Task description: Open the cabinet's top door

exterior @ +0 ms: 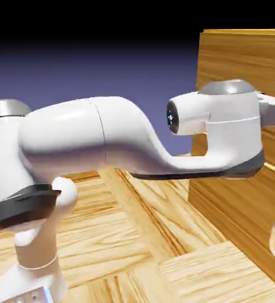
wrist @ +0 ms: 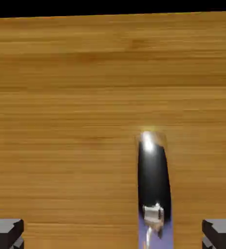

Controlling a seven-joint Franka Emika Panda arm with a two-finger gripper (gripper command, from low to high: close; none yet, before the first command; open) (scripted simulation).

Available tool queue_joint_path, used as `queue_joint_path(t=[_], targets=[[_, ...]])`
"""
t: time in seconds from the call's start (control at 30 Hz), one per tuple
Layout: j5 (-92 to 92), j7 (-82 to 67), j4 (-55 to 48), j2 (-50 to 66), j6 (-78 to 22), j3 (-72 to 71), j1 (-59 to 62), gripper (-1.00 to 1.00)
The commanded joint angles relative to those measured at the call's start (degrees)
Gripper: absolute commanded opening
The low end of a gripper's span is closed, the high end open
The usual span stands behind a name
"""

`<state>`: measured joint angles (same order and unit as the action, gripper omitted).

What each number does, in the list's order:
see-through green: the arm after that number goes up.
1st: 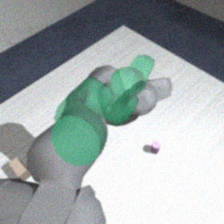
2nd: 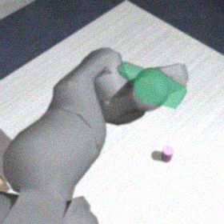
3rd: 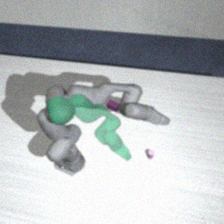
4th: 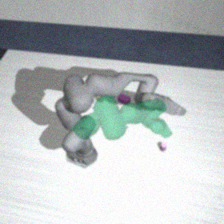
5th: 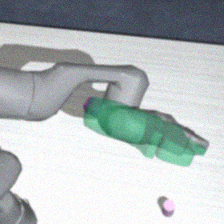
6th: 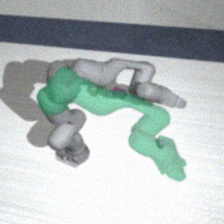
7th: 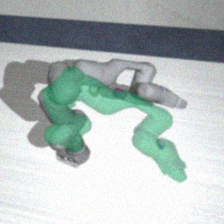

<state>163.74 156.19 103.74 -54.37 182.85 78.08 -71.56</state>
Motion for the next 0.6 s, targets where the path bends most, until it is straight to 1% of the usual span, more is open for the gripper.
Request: queue_joint_path(t=[0.0, 0.03, 0.2, 0.23, 0.27, 0.3, 0.57], targets=[[2.3, 1.6, -0.8, -0.3, 0.1, 1.1, -1.0, 0.0], [2.3, 1.6, -0.8, -0.3, 0.1, 1.1, -1.0, 0.0], [2.3, 1.8, -9.9, 1.1, 0.6, 7.4, -11.6, 0.0], [2.3, 1.8, -10.2, 1.1, 0.6, 7.6, -11.9, 0.0], [2.3, 1.8, -10.2, 1.1, 0.6, 7.6, -11.9, -1.0], [2.3, 1.8, -10.2, 1.1, 0.6, 7.6, -11.9, -1.0], [1.9, 7.1, 5.5, 5.1, -8.1, -1.9, 4.6, -1.0]])
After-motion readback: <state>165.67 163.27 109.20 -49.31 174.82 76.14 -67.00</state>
